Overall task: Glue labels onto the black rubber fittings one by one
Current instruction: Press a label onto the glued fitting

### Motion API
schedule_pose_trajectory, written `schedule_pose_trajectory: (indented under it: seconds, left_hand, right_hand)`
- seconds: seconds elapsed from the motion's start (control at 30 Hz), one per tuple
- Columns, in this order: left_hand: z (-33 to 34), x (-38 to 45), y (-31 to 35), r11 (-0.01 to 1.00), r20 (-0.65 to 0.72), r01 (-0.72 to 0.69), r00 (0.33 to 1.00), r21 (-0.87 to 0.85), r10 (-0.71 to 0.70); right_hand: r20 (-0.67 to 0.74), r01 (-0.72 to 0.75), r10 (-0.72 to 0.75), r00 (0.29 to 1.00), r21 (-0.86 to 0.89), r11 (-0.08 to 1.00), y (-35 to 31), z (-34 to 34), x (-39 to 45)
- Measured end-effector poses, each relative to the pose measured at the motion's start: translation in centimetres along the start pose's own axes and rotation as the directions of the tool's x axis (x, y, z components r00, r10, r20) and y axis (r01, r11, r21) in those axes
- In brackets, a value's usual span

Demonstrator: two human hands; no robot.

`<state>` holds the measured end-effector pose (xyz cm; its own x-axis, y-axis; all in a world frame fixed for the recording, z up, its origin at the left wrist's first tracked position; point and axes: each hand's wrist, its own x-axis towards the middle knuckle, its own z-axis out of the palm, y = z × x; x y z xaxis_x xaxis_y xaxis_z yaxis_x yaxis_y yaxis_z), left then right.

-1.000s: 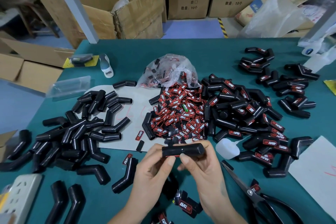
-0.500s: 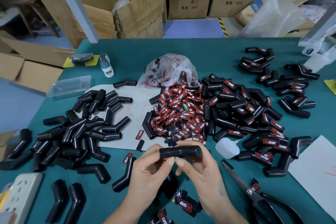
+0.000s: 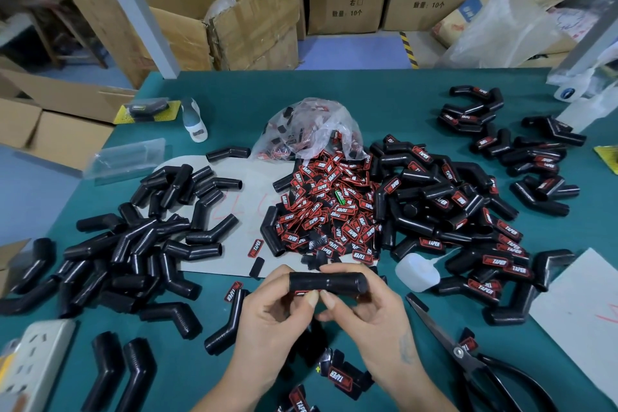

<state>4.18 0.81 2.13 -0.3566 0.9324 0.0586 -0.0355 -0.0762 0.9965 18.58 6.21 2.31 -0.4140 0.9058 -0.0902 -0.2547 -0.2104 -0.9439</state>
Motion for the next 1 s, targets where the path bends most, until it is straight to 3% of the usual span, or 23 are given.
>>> schedule_pose_trajectory:
  seconds: [0.5,1.0]
  left_hand:
    - [-0.15,0.54,0.72,0.996,0.033,0.051,0.998,-0.073,-0.049]
    - [-0.31,0.53,-0.23,1.000,0.024,0.015,1.000,0.008,-0.016]
  right_hand:
    - [0.045,0.005,-0.005,0.999,0.002,1.000,-0.25,-0.53,0.40]
    - [0.041,0.011,-0.008,0.999,-0.075,0.997,-0.42,-0.50,0.37]
